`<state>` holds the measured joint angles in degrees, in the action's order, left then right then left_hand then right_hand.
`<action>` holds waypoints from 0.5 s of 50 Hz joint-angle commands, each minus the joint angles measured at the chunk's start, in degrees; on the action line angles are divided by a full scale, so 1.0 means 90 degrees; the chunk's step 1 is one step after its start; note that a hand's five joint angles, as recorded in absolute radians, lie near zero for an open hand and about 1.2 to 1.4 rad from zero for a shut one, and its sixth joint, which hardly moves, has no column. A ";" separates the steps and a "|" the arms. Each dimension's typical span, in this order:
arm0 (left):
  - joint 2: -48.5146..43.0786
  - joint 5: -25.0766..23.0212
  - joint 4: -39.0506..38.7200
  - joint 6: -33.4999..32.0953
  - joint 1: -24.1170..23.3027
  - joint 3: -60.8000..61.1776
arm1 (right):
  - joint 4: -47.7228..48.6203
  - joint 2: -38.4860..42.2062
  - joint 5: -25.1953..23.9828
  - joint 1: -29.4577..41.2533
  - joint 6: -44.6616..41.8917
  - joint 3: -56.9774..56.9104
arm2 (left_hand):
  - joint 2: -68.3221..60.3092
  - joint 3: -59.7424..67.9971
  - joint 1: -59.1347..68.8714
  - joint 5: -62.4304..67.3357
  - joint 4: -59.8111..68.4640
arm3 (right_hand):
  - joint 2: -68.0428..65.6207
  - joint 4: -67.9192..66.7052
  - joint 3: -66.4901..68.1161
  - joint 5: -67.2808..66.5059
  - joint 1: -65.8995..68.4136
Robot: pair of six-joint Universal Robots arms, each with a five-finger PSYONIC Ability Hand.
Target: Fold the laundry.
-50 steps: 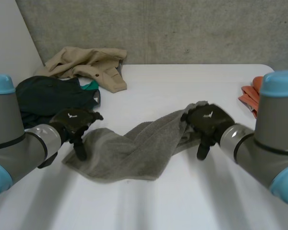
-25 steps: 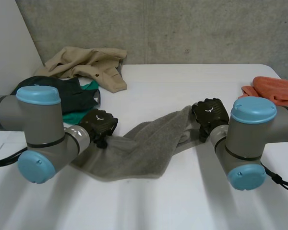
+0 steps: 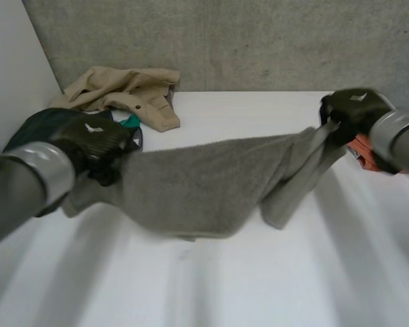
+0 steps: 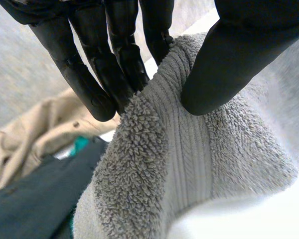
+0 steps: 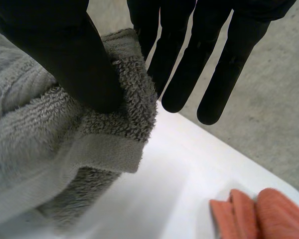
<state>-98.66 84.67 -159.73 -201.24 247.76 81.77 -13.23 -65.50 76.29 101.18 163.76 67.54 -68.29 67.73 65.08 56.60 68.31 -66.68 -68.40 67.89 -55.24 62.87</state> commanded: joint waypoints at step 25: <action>-0.3883 0.0485 -0.0827 0.0387 0.0088 -0.3529 | 0.2593 0.3022 0.1190 0.0125 -0.1263 -0.2311 | 0.6477 -0.6414 -0.6120 -0.6289 -0.6479 | 0.6297 0.6489 -0.6432 0.6138 -0.5875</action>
<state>-135.28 89.66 -168.19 -199.38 247.96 53.83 2.63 -35.54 82.07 102.07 151.25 42.90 -19.56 19.74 15.82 9.05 19.07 -18.76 -20.28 20.01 -8.61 18.49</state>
